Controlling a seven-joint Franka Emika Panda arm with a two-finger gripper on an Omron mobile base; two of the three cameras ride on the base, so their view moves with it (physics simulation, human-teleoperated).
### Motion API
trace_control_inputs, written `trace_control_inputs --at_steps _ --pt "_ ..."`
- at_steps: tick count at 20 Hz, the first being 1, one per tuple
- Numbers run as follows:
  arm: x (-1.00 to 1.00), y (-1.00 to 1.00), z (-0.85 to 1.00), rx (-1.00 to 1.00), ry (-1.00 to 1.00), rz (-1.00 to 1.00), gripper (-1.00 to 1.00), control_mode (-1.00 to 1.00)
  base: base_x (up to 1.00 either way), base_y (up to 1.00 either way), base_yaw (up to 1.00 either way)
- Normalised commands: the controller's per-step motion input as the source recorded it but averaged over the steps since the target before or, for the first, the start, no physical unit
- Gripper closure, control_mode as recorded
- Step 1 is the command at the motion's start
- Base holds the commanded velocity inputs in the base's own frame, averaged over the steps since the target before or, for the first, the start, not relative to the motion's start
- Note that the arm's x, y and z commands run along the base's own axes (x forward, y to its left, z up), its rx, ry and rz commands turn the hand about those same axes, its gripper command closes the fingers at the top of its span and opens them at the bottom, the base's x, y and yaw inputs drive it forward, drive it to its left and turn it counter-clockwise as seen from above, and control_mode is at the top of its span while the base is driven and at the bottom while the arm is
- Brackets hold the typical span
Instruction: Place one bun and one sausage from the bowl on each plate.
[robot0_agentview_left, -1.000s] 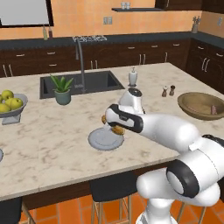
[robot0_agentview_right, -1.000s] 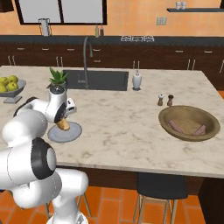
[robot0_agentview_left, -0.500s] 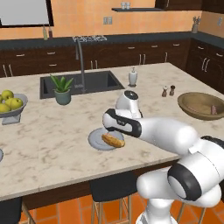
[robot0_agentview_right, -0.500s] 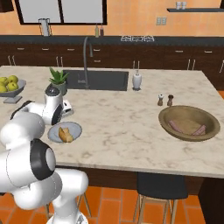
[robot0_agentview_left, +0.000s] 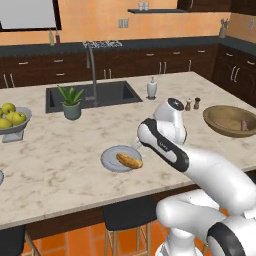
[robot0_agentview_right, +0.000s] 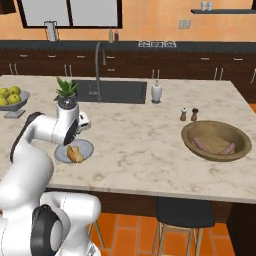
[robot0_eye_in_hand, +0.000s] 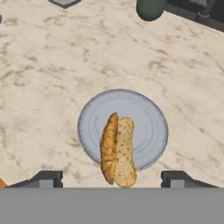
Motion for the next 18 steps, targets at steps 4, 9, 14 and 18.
trace_control_inputs --at_steps 4,9,14,18 --pt "-0.48 -0.01 -0.29 -0.05 0.07 -0.07 -1.00 -1.00 0.00 0.00 0.00" --pt "-0.20 -0.06 -0.18 0.00 0.01 0.00 -1.00 1.00 -0.10 -0.13 -0.04" --pt "0.00 0.00 0.00 0.00 0.00 0.00 -1.00 1.00 -0.16 -0.97 -0.41" --pt "0.00 0.00 0.00 0.00 0.00 0.00 -1.00 1.00 0.11 -1.00 -0.30"
